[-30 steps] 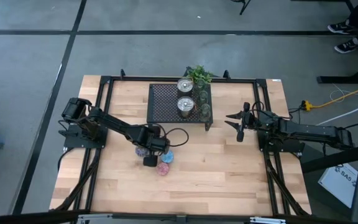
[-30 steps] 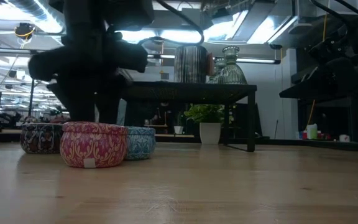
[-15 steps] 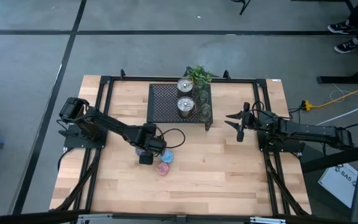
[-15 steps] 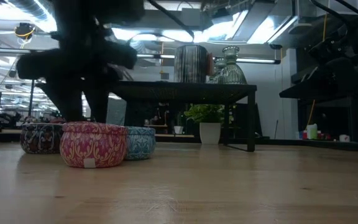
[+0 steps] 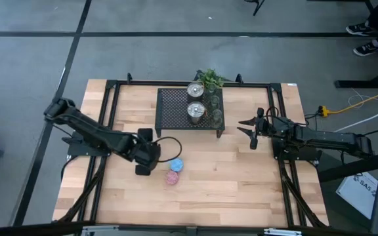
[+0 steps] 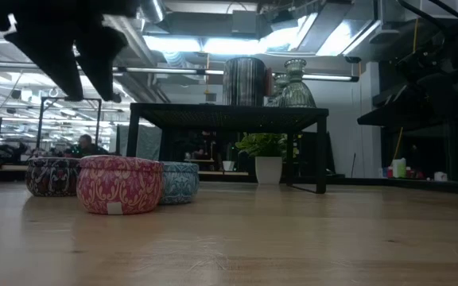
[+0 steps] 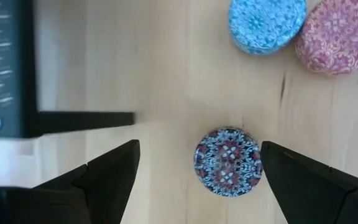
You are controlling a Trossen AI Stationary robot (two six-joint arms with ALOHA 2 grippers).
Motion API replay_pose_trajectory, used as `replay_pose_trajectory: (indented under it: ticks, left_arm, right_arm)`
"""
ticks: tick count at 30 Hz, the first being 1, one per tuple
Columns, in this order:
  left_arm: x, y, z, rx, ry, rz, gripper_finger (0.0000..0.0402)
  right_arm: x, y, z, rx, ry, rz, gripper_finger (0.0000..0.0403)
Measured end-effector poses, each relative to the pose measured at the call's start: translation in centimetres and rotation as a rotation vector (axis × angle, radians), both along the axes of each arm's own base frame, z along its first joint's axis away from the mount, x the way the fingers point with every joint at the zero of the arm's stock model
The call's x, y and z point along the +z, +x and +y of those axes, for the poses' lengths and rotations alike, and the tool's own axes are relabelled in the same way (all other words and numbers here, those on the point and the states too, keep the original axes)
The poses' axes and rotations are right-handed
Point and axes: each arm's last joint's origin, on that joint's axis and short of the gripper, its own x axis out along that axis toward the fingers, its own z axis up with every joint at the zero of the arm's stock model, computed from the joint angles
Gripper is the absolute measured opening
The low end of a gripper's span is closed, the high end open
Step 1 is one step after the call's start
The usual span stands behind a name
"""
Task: Pick & Place candle stick holders
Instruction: Put the red patterned scented candle on the shelf
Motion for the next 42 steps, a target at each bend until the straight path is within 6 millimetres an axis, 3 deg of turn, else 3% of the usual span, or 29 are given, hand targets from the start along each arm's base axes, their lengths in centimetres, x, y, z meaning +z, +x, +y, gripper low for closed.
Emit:
replay_pose_trajectory:
  ticks: [5,16,27,42]
  left_arm:
    - [0.2,-1.4,-0.6,0.024,0.034,-0.054,0.0331]
    - [-4.3,-4.0,0.3,0.221,-0.041,0.009,0.0331]
    - [-6.7,-3.7,0.7,0.248,-0.122,-0.072,0.0331]
    - [-7.6,-2.6,1.0,0.202,-0.256,-0.136,0.0331]
  right_arm:
    - [0.0,0.0,0.0,0.0,0.0,0.0,0.0128]
    - [0.0,0.0,0.0,0.0,0.0,0.0,0.0128]
    - [0.0,0.0,0.0,0.0,0.0,0.0,0.0128]
    - [0.0,0.0,0.0,0.0,0.0,0.0,0.0128]
